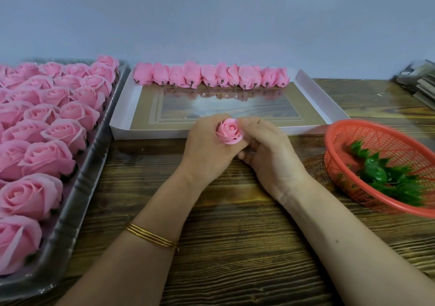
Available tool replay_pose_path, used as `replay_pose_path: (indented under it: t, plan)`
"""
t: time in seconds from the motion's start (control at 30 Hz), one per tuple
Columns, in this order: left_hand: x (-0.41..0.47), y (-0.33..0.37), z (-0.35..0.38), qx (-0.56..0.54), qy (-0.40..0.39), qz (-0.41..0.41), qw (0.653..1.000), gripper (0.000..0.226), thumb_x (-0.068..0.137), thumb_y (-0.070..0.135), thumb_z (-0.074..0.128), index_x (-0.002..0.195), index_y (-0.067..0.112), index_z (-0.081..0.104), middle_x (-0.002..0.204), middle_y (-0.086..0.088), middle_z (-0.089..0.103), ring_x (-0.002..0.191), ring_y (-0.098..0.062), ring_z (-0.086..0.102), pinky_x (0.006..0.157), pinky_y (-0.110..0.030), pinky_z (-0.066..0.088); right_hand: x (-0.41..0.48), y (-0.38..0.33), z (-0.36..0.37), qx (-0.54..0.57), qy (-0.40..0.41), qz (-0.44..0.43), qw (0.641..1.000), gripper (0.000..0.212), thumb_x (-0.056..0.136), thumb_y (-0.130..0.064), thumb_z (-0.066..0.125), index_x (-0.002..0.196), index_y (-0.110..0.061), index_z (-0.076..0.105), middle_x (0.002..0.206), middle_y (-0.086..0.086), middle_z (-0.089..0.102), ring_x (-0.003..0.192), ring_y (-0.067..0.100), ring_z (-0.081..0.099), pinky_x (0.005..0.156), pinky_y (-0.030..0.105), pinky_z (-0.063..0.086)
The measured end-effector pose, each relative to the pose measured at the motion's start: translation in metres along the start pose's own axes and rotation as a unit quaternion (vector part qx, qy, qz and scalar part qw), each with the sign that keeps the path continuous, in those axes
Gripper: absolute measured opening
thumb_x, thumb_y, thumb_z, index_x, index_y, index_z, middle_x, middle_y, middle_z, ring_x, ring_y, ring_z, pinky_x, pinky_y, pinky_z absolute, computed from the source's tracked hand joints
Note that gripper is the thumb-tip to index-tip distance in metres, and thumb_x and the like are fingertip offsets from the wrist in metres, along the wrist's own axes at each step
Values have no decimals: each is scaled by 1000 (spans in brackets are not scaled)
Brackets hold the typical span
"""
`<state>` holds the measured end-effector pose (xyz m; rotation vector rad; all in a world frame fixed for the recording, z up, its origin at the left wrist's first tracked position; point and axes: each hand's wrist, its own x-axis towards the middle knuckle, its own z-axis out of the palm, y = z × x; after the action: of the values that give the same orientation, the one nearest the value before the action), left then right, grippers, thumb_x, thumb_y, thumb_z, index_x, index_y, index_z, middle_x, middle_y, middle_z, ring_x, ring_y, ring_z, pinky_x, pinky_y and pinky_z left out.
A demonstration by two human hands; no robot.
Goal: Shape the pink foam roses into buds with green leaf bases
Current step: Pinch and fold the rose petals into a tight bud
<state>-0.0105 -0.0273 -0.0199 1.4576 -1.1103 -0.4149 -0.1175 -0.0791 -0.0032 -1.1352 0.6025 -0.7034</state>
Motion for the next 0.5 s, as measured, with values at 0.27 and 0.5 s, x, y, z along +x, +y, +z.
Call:
replay_pose_path:
  t: [0.27, 0.5]
  plan:
    - [-2, 5, -1, 32, 1, 13, 999, 26, 64, 27, 69, 69, 3, 63, 67, -15, 66, 63, -26, 58, 62, -46, 51, 0, 3, -1, 30, -21, -17, 999, 33, 65, -22, 72, 90, -2, 65, 81, 12, 69, 75, 17, 67, 72, 26, 56]
    - [-2, 3, 0, 42, 4, 23, 999, 25, 66, 27, 71, 71, 3, 66, 70, -13, 68, 69, -30, 61, 62, -43, 50, 3, 6, -1, 39, -19, -13, 999, 37, 63, -19, 74, 94, 0, 65, 86, 16, 68, 78, 21, 67, 77, 29, 56]
